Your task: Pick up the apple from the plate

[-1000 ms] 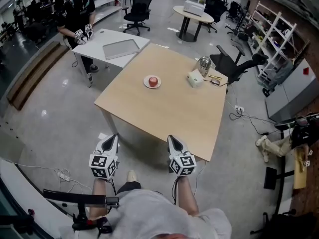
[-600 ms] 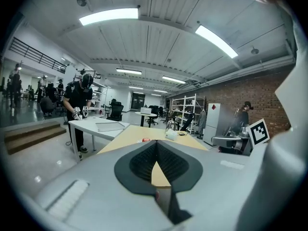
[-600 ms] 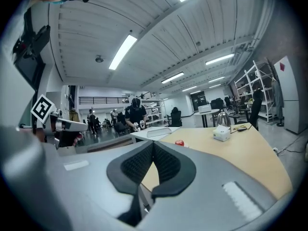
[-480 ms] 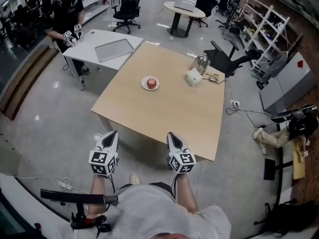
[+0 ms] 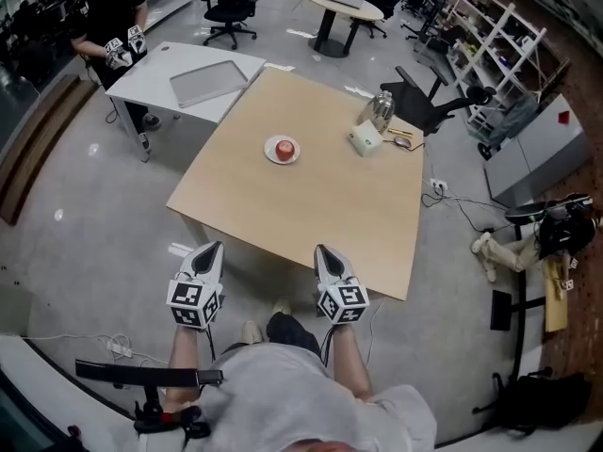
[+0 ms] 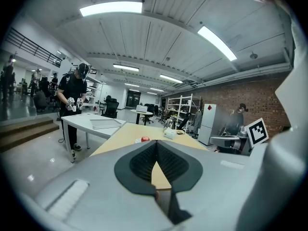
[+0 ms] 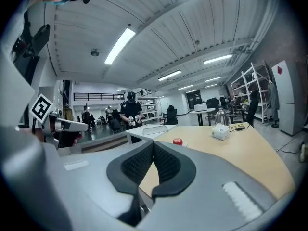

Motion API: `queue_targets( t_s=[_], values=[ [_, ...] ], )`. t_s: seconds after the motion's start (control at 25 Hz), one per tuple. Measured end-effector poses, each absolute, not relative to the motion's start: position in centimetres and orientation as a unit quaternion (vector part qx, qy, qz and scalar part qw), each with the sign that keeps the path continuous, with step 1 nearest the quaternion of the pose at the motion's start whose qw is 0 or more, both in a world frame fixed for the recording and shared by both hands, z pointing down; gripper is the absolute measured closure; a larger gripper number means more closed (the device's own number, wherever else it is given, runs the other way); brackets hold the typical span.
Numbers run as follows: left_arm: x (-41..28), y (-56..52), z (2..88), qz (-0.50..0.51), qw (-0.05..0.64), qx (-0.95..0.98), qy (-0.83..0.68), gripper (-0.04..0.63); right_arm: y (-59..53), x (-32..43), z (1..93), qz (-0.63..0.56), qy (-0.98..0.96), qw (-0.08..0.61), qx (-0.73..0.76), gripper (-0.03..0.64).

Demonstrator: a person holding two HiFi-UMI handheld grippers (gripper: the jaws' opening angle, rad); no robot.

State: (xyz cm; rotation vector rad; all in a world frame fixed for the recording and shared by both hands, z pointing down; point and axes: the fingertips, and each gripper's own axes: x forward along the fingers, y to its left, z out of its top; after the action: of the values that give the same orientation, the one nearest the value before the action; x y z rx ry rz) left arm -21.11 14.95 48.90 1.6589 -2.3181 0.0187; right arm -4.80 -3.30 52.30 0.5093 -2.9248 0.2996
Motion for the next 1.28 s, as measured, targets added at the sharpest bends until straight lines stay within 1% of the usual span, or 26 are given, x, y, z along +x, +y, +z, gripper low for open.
queue_targets(
  t_s=[0.28,0.76,1.28],
  values=[
    [-23.6,13.4,49.2,0.003,0.146,0.567,-0.811,0.575,-5.6,-7.7,52.3,0.096,-0.979,0.079,0.164,0.611],
    [-30.1,6.6,49.9,0.009,0.156,0.552,-0.819,0.575,-12.9,-15.8,53.4,0.099,-0.981,0.087,0.145,0.611],
    [-34.6,1.0,52.3,0.009,0.19,0.531,-0.826,0.575,-19.7,-21.9,56.6,0.09,-0.979,0.132,0.126,0.611]
  ],
)
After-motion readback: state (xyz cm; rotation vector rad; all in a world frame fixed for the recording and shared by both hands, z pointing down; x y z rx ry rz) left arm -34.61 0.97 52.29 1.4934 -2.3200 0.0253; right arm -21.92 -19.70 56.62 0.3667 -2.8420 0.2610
